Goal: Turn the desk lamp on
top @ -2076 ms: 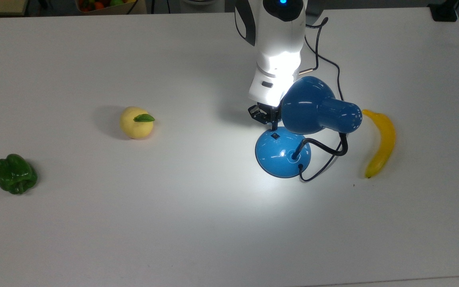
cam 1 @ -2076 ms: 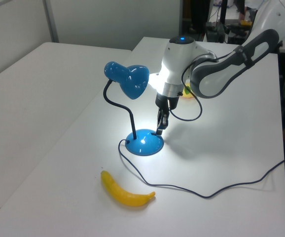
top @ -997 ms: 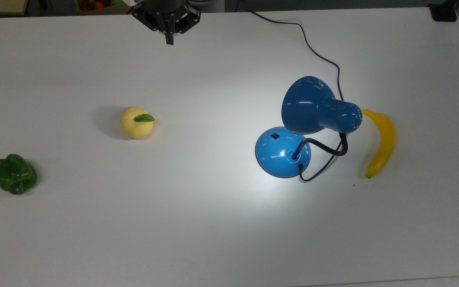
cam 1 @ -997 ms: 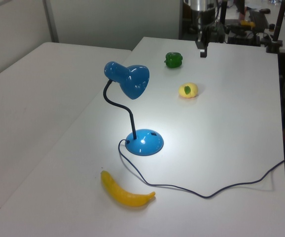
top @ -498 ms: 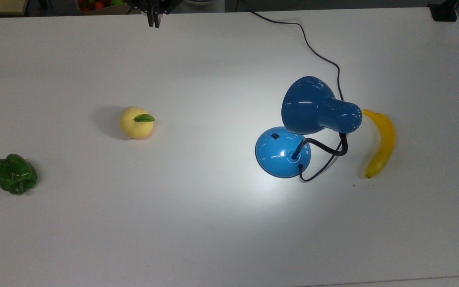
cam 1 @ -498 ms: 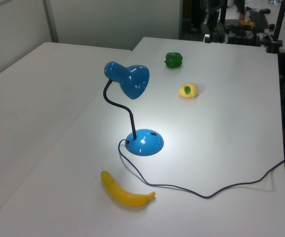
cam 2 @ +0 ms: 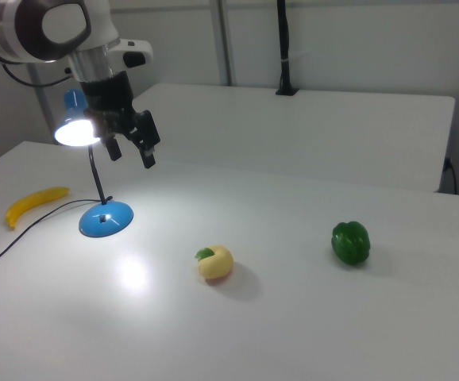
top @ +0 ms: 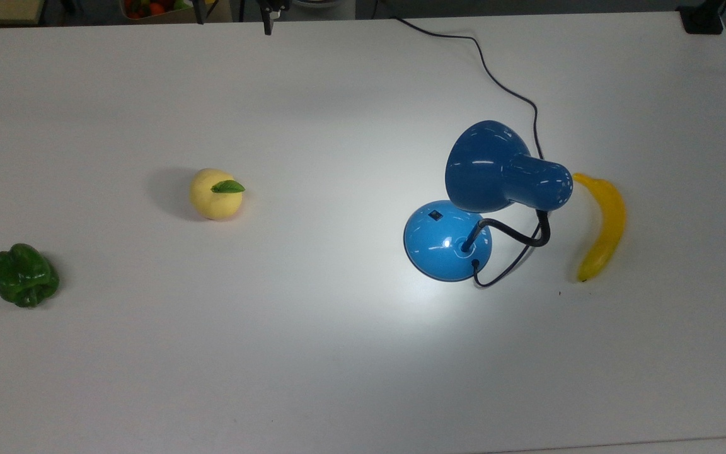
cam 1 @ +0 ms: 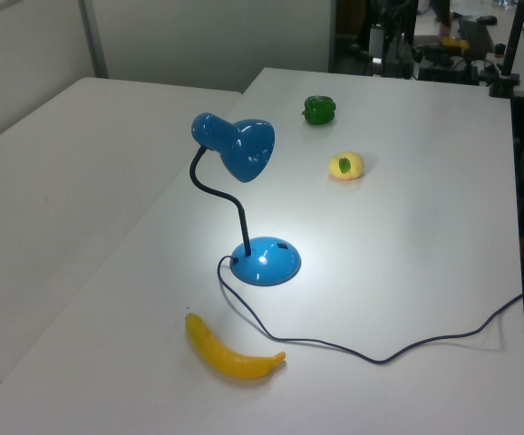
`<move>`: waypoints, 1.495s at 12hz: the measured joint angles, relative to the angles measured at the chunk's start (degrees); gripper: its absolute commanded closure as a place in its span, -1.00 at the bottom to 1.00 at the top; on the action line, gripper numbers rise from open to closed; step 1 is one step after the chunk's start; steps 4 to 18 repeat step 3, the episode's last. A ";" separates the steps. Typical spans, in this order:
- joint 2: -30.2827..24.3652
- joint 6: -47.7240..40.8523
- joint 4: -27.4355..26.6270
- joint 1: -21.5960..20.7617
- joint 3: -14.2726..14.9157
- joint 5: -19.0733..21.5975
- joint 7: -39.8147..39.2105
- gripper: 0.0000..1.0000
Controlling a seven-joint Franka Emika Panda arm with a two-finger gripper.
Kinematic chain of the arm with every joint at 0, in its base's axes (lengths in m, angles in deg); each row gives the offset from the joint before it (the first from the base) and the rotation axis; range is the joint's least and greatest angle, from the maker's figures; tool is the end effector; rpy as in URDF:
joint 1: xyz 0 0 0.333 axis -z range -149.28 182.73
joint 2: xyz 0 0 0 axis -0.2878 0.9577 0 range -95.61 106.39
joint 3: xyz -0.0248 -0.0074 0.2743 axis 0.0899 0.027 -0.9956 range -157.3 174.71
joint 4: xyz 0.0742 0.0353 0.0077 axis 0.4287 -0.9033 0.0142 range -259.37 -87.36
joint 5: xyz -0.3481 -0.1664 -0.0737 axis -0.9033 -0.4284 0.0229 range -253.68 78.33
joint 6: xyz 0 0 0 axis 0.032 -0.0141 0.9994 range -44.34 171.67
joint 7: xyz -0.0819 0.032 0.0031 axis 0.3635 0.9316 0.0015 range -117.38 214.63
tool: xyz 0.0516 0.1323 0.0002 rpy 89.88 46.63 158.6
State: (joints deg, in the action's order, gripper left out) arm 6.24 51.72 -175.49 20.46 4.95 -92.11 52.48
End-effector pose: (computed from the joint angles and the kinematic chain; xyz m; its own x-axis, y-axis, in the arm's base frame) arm 0.5675 -0.0104 0.5314 0.9974 -0.0599 0.0410 -0.0628 -0.9953 0.0737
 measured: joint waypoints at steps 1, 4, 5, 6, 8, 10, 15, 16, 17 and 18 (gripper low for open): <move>-0.24 -0.02 0.00 0.00 0.12 0.00 0.00 -1.00; -0.52 -0.22 0.00 0.00 0.38 0.00 0.00 -1.00; -0.52 -0.22 0.00 0.00 0.38 0.00 0.00 -1.00; -0.52 -0.22 0.00 0.00 0.38 0.00 0.00 -1.00; -0.52 -0.22 0.00 0.00 0.38 0.00 0.00 -1.00; -0.52 -0.22 0.00 0.00 0.38 0.00 0.00 -1.00; -0.52 -0.22 0.00 0.00 0.38 0.00 0.00 -1.00; -0.52 -0.22 0.00 0.00 0.38 0.00 0.00 -1.00; -0.52 -0.22 0.00 0.00 0.38 0.00 0.00 -1.00; -0.52 -0.22 0.00 0.00 0.38 0.00 0.00 -1.00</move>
